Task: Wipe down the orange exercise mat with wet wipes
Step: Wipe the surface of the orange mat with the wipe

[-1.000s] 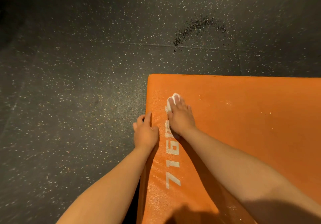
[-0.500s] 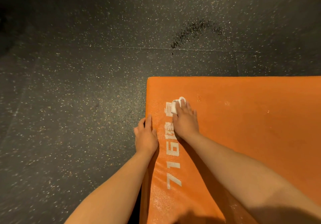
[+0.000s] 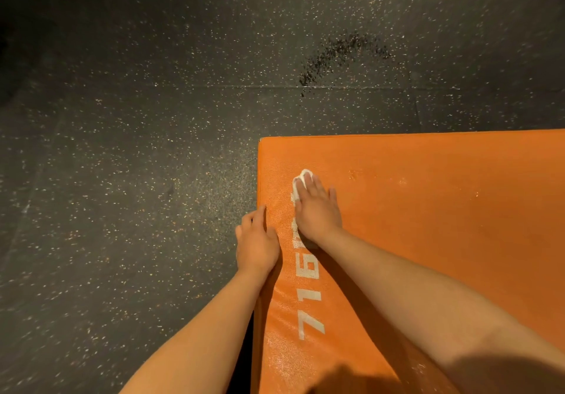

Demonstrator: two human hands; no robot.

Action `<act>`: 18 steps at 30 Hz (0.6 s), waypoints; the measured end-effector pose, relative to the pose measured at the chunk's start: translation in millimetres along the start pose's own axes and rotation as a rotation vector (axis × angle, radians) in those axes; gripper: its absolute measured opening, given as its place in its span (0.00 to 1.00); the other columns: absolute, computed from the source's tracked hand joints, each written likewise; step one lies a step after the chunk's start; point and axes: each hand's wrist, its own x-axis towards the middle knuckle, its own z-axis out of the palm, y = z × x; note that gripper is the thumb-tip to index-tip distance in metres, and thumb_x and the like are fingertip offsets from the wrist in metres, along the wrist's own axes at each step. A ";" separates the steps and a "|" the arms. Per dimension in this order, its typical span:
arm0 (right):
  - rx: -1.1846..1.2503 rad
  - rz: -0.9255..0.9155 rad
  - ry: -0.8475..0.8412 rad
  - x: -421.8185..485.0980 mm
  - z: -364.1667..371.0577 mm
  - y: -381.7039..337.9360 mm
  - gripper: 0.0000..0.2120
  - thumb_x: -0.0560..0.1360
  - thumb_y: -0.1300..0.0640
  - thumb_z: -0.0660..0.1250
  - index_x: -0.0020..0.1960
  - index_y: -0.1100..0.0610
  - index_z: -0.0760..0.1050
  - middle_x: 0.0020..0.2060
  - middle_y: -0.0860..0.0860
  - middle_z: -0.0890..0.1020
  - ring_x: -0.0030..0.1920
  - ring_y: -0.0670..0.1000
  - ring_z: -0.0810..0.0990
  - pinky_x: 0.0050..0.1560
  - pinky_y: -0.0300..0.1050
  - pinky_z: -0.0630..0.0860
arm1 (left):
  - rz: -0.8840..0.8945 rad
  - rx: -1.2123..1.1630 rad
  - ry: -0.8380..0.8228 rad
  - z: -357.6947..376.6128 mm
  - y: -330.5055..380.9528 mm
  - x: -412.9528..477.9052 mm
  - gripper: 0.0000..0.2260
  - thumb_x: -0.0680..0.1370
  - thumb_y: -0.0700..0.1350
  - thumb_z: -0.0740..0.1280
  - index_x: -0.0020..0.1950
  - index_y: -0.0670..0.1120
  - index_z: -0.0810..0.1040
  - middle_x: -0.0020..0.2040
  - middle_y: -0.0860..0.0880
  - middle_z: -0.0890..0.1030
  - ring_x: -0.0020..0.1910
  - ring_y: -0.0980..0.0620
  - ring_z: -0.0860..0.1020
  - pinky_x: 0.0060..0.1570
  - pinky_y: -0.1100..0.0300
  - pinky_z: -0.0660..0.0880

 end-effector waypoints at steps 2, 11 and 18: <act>0.006 -0.138 -0.003 -1.9 7.2 -12.1 0.26 0.86 0.55 0.50 0.83 0.50 0.51 0.83 0.49 0.46 0.82 0.50 0.42 0.79 0.57 0.37 | -0.015 -0.015 0.019 -1.4 -1.0 10.8 0.23 0.84 0.46 0.58 0.80 0.52 0.60 0.69 0.47 0.68 0.67 0.45 0.66 0.64 0.53 0.67; -0.077 -0.299 0.011 31.2 1.2 -2.6 0.24 0.86 0.51 0.51 0.81 0.46 0.56 0.82 0.48 0.49 0.82 0.52 0.44 0.79 0.63 0.42 | -0.008 -0.021 0.005 1.3 -7.3 30.2 0.25 0.84 0.50 0.60 0.80 0.56 0.59 0.55 0.50 0.67 0.56 0.47 0.71 0.58 0.49 0.73; 0.052 -0.178 -0.006 23.5 4.1 -19.8 0.26 0.86 0.53 0.51 0.82 0.47 0.52 0.82 0.47 0.48 0.82 0.50 0.41 0.79 0.57 0.38 | -0.045 -0.074 0.052 6.8 -1.5 25.0 0.25 0.85 0.47 0.60 0.81 0.55 0.58 0.56 0.49 0.66 0.55 0.52 0.63 0.61 0.55 0.66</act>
